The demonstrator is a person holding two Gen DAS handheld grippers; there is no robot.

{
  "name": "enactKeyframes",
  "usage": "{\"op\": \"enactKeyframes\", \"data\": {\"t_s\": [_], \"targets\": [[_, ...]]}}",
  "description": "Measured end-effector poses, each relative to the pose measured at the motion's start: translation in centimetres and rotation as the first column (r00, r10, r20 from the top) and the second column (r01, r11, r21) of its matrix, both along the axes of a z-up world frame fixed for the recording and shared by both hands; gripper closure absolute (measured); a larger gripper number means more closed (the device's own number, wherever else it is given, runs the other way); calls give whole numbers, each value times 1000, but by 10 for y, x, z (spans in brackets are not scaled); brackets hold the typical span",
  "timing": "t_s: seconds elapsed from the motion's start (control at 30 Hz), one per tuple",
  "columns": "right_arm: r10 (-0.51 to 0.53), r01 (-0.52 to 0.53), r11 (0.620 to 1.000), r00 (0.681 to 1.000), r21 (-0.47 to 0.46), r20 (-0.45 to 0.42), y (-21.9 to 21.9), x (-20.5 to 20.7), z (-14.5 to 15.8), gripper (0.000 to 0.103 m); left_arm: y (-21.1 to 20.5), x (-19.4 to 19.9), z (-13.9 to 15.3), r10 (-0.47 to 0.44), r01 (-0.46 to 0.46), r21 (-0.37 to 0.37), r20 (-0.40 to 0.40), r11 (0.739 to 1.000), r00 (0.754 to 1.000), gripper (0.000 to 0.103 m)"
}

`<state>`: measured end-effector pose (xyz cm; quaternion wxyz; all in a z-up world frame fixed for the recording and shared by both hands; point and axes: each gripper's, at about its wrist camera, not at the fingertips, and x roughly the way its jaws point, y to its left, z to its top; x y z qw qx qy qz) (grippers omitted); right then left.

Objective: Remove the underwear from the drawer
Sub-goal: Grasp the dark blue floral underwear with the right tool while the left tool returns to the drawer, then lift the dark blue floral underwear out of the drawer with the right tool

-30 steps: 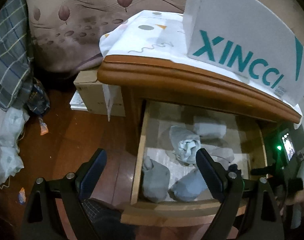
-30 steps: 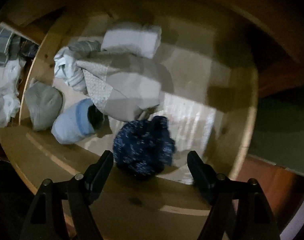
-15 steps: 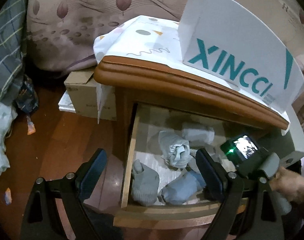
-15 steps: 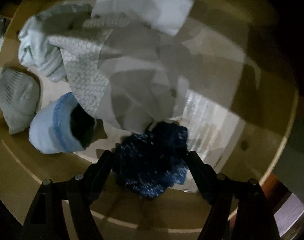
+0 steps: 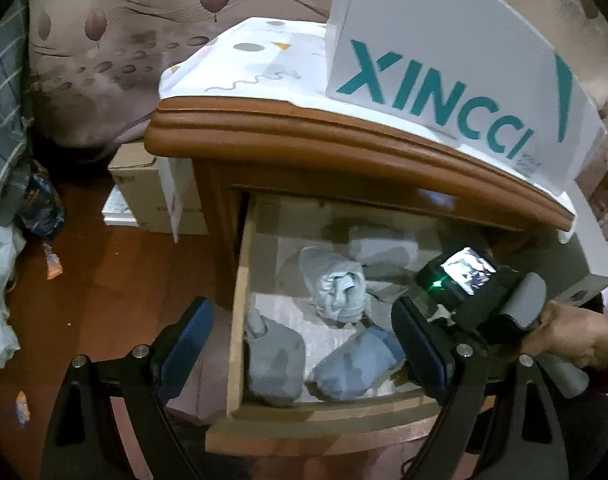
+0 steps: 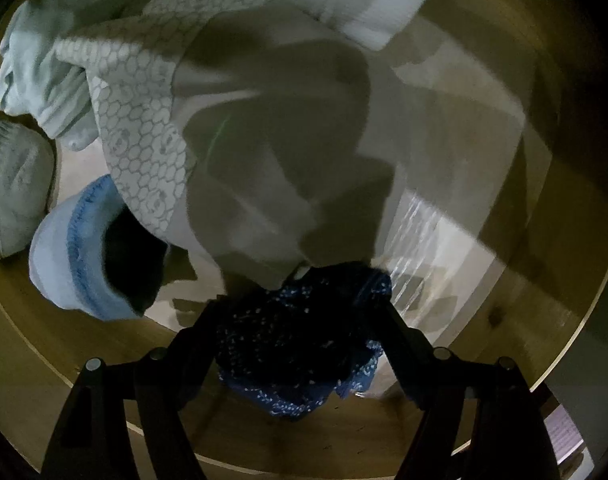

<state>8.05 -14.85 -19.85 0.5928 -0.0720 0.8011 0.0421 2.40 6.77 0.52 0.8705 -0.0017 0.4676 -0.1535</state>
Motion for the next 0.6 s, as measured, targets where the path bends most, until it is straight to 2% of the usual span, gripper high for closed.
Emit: {"op": "enactKeyframes", "data": {"t_s": [0.13, 0.37, 0.43, 0.5, 0.6], "targets": [[32, -32, 999, 999, 8, -10, 4, -6, -1, 25, -2, 1, -5, -9, 9, 11, -24, 1000, 1000, 15], [39, -39, 999, 999, 4, 0, -5, -13, 2, 44, -7, 1, -10, -26, 27, 44, -30, 999, 999, 15], [25, -25, 1000, 999, 5, 22, -12, -16, 3, 53, -7, 2, -12, -28, 30, 50, -40, 998, 999, 15], [14, -14, 1000, 999, 14, 32, -17, -18, 6, 68, -8, 2, -14, -30, 32, 57, -49, 998, 998, 15], [-18, 17, 1000, 998, 22, 66, -26, -23, 12, 71, -8, 3, -15, -28, 31, 54, -54, 998, 998, 15]]}}
